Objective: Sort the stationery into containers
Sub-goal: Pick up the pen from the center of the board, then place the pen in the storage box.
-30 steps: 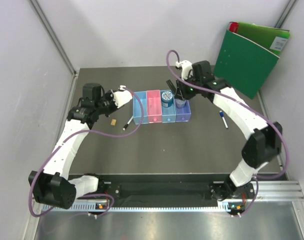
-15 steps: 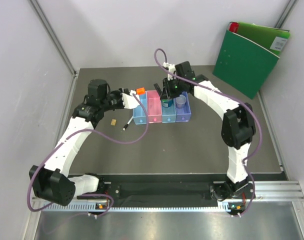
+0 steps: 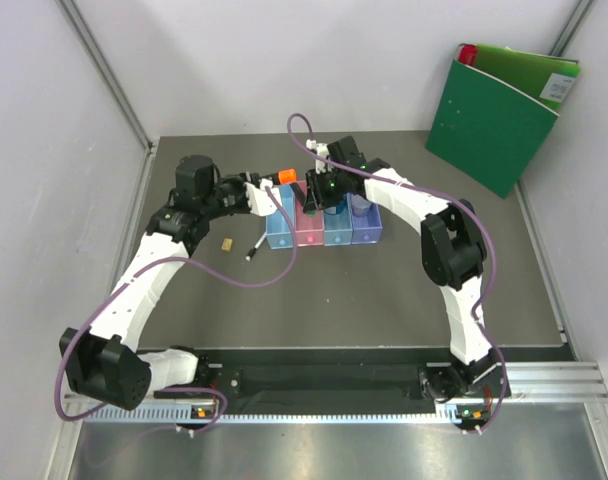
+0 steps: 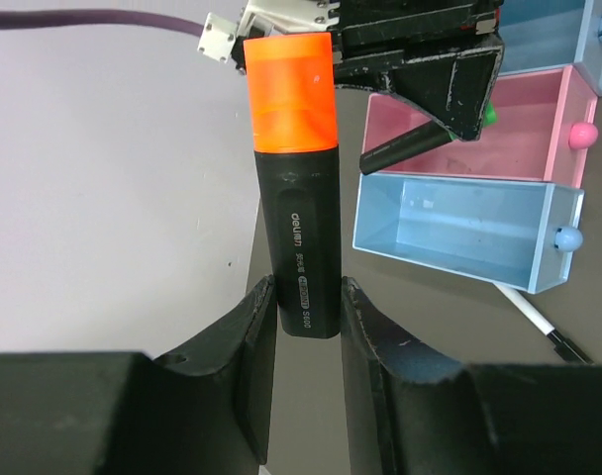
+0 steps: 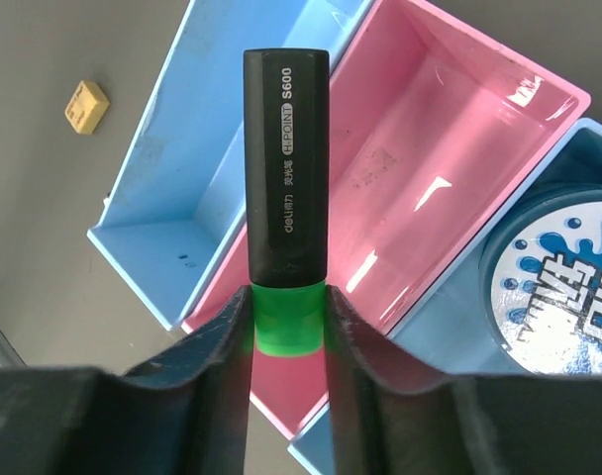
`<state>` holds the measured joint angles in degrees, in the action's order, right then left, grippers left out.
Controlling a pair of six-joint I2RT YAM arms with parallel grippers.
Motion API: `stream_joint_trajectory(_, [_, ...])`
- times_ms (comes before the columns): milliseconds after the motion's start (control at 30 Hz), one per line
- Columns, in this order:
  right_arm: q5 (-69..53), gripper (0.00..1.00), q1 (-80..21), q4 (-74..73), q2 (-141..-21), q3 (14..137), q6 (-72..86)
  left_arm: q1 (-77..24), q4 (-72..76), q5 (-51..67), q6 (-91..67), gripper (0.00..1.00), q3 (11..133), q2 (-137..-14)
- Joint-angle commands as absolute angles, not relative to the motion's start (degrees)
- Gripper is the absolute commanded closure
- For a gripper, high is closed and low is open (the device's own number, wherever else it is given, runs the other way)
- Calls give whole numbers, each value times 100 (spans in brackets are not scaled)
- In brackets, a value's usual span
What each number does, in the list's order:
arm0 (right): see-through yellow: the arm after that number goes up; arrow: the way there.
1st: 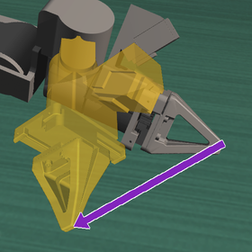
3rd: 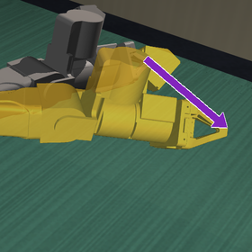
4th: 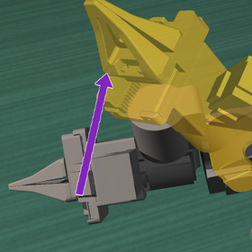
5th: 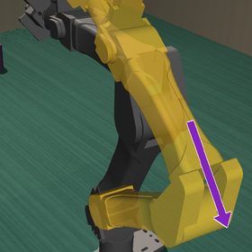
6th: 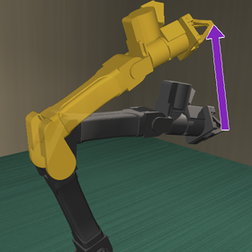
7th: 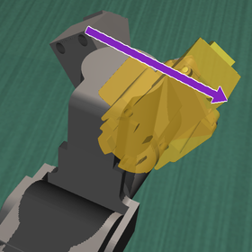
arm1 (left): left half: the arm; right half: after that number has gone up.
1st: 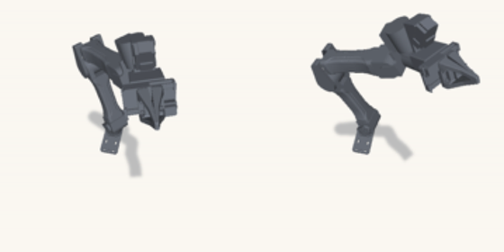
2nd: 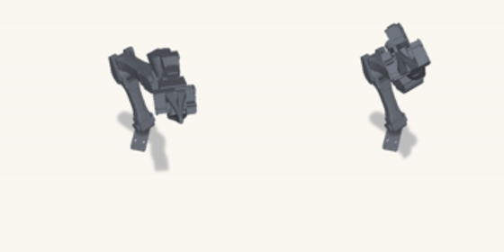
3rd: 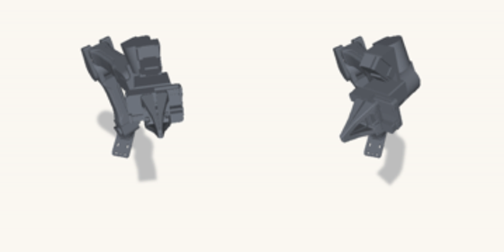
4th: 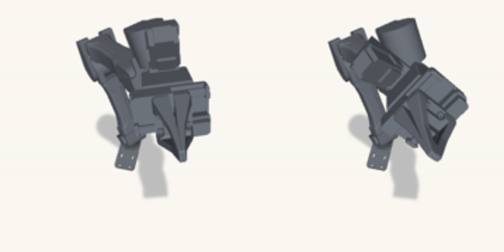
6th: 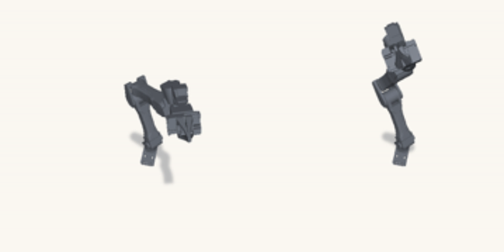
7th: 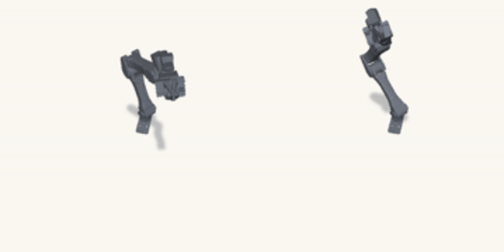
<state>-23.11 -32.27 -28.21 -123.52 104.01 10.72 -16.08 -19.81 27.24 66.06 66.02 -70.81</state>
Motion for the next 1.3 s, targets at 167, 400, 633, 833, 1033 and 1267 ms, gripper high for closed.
stream_joint_trajectory(167, [-2285,45,-3305,-2593,-11945,10626,932,-1626,-1600,3137,7005,100,6399,-6908])
stream_joint_trajectory(400, [-2092,40,-3147,-2742,-11348,10459,756,-1626,-1468,3401,7275,100,6425,-7013])
stream_joint_trajectory(633, [-1547,37,-2278,-3058,-10338,10407,598,-1626,-853,4112,8366,100,5985,-7347])
stream_joint_trajectory(833, [-1433,37,-1170,-3445,-9687,9862,159,-1626,-475,4947,9315,100,6187,-8391])
stream_joint_trajectory(1033, [-1625,36,-440,-3638,-9325,8983,-553,-1617,-264,5686,10325,100,6810,-9402])
stream_joint_trajectory(1267, [-2091,35,-255,-3858,-9351,8298,-1107,-1626,-210,6135,11898,100,7531,-10291])
